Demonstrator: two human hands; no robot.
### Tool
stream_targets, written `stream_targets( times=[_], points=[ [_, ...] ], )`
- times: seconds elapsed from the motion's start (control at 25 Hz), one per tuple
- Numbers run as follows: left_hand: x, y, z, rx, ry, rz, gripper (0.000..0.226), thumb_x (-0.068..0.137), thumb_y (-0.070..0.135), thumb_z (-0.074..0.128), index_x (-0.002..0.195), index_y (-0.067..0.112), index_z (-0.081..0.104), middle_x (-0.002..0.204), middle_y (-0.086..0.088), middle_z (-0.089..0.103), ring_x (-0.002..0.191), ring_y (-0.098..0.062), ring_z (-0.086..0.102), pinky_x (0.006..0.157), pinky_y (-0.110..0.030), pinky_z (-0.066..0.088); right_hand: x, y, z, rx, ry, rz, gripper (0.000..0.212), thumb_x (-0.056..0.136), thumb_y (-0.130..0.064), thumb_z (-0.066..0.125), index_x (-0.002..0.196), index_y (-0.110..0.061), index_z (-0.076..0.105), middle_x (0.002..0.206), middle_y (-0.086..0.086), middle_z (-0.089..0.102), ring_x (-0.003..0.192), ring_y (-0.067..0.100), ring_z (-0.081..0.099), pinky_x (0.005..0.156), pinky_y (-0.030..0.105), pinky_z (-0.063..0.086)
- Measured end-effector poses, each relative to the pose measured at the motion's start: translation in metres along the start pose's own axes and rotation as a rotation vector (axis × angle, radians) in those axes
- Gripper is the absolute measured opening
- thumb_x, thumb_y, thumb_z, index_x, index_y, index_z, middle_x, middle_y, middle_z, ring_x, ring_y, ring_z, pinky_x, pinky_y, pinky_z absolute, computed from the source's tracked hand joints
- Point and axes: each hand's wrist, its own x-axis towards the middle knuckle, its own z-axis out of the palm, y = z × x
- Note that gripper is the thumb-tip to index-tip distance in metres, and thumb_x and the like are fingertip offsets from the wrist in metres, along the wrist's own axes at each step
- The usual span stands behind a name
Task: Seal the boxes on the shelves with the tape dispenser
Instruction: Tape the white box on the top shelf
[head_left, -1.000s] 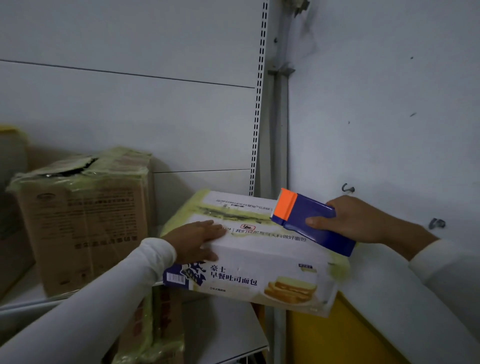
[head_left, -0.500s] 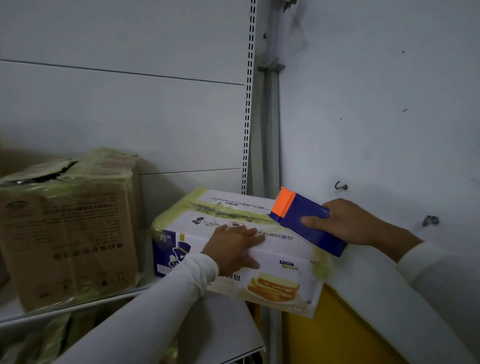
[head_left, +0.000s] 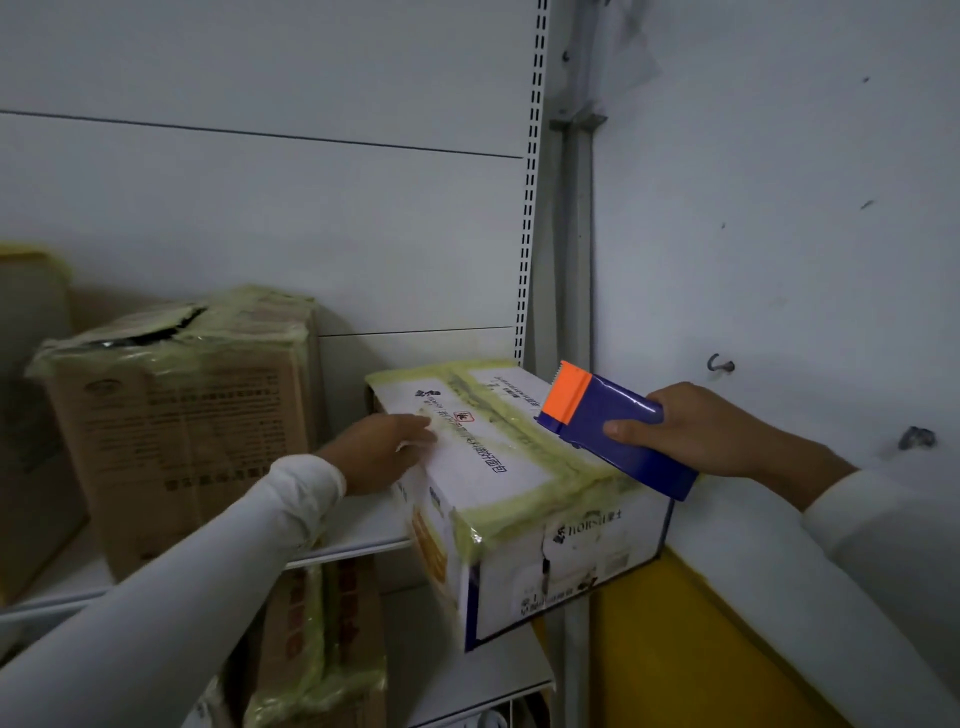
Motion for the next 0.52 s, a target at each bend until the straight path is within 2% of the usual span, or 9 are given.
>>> stream_targets(
  times=[0.04,0.08,0.12,0.16,0.2,0.28,0.4,0.44,0.52],
  points=[
    [-0.01,0.013,0.002,-0.117,0.087,-0.009,0.038,0.091,0.031,0.059,0.126,0.016,0.06,0.138,-0.004,0.053,0.127,-0.018,0.049,0.108,-0.024,0.033,0.002,-0.003,0.003,-0.003,-0.002,-0.009,0.041,0.085,-0.047,0.069,0.08,-0.006,0.068,0.069,0.005,0.073,0.05,0.006,0.064,0.045,0.013,0.041],
    [-0.021,0.031,0.007,-0.189,0.111,0.016,0.048,0.085,0.05,0.06,0.123,0.02,0.062,0.131,0.0,0.058,0.121,-0.014,0.053,0.105,-0.025,0.037,0.003,-0.005,0.006,-0.002,-0.002,-0.018,0.039,0.086,-0.046,0.069,0.078,-0.008,0.068,0.065,0.002,0.072,0.048,0.004,0.063,0.044,0.012,0.04],
    [-0.03,0.05,0.015,-0.175,0.079,0.086,0.062,0.078,0.068,0.055,0.122,0.025,0.061,0.128,0.005,0.059,0.117,-0.011,0.054,0.104,-0.026,0.039,0.005,-0.008,0.008,0.003,-0.001,-0.027,0.036,0.086,-0.045,0.069,0.074,-0.011,0.067,0.061,-0.001,0.07,0.046,0.002,0.062,0.043,0.01,0.039],
    [-0.037,0.066,0.025,-0.057,0.038,0.179,0.071,0.072,0.078,0.049,0.121,0.027,0.059,0.126,0.007,0.059,0.115,-0.011,0.054,0.102,-0.028,0.04,0.006,-0.011,0.01,0.004,0.002,-0.037,0.035,0.087,-0.044,0.069,0.071,-0.013,0.066,0.058,-0.003,0.068,0.045,0.001,0.06,0.041,0.009,0.038],
    [-0.04,0.077,0.035,0.065,0.025,0.267,0.07,0.073,0.077,0.049,0.12,0.026,0.059,0.125,0.005,0.059,0.114,-0.014,0.054,0.1,-0.029,0.041,0.007,-0.013,0.012,0.003,0.005,-0.048,0.035,0.087,-0.044,0.069,0.069,-0.014,0.065,0.058,-0.003,0.068,0.044,0.0,0.06,0.041,0.009,0.037],
    [-0.038,0.078,0.04,0.139,0.024,0.314,0.059,0.081,0.054,0.059,0.129,0.02,0.055,0.135,-0.001,0.054,0.123,-0.018,0.049,0.105,-0.028,0.034,0.007,-0.016,0.014,-0.002,-0.002,-0.061,0.034,0.087,-0.045,0.069,0.071,-0.014,0.066,0.064,0.001,0.071,0.047,0.002,0.062,0.043,0.01,0.039],
    [-0.04,0.045,0.018,0.004,-0.134,0.226,0.055,0.089,0.031,0.063,0.14,0.023,0.044,0.15,0.005,0.036,0.139,-0.011,0.031,0.113,-0.02,0.013,0.001,-0.015,0.014,0.015,-0.025,-0.066,0.034,0.085,-0.049,0.068,0.077,-0.015,0.068,0.071,0.003,0.074,0.053,0.007,0.066,0.047,0.014,0.043],
    [-0.043,0.031,0.011,-0.03,-0.189,0.189,0.055,0.09,0.029,0.062,0.141,0.025,0.042,0.152,0.008,0.032,0.141,-0.008,0.025,0.114,-0.021,0.01,-0.001,-0.014,0.013,0.03,-0.037,-0.066,0.035,0.084,-0.049,0.069,0.077,-0.015,0.068,0.07,0.001,0.074,0.053,0.007,0.066,0.047,0.014,0.043],
    [-0.046,0.013,0.001,-0.041,-0.225,0.119,0.054,0.092,0.03,0.06,0.142,0.032,0.039,0.153,0.012,0.028,0.143,-0.007,0.017,0.118,-0.028,0.013,-0.005,-0.013,0.013,0.057,-0.06,-0.069,0.035,0.083,-0.05,0.069,0.077,-0.016,0.068,0.067,-0.003,0.073,0.053,0.006,0.066,0.047,0.013,0.043]
  ],
)
